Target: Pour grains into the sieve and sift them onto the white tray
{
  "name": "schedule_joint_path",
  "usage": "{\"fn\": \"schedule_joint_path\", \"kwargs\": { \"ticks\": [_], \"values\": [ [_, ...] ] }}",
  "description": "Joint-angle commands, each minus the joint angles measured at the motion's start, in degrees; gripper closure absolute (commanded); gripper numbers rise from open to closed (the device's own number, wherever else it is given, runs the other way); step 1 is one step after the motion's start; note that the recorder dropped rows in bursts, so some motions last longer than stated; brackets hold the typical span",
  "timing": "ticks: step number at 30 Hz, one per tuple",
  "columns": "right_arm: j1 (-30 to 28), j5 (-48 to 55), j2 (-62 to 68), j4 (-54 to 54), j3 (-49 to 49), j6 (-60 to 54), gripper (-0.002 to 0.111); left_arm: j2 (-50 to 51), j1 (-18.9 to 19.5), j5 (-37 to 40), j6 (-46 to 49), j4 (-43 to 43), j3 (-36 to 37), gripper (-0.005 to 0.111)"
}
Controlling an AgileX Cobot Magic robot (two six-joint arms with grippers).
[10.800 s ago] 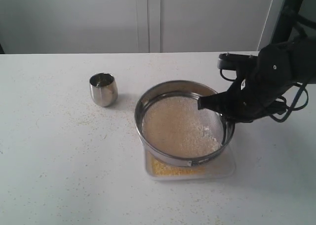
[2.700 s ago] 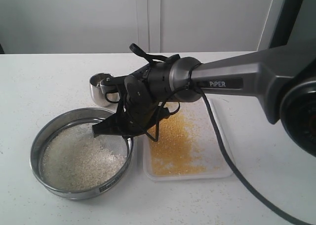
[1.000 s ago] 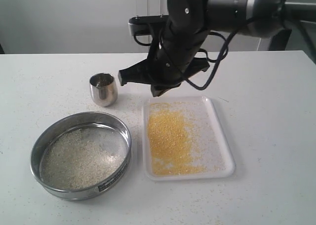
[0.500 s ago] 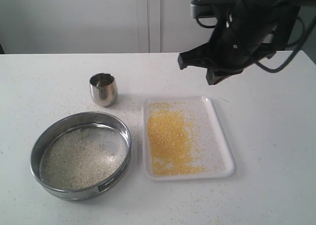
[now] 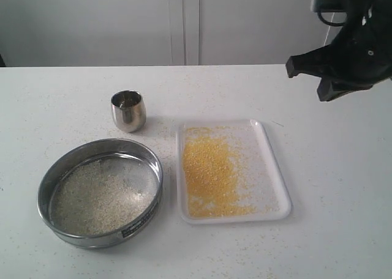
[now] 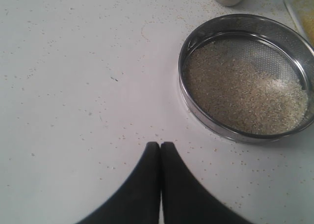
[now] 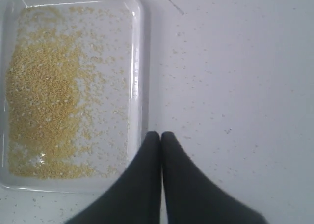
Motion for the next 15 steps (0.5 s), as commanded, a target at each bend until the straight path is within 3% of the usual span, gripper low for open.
{"fn": "schedule_joint_path", "kwargs": {
  "ticks": [1, 5, 15],
  "values": [
    [-4.3, -1.0, -2.6, 4.0, 2.3, -3.5, 0.108, -0.4, 0.2, 0.2, 0.0, -0.1, 0.1, 0.107],
    [-7.5, -2.6, -6.1, 4.7, 6.0, -3.5, 0.108, -0.4, 0.2, 0.2, 0.0, -0.1, 0.1, 0.107],
    [-7.7, -4.5, -13.1, -0.1, 11.1, -3.5, 0.108, -0.4, 0.2, 0.2, 0.0, -0.1, 0.1, 0.107]
  ]
}}
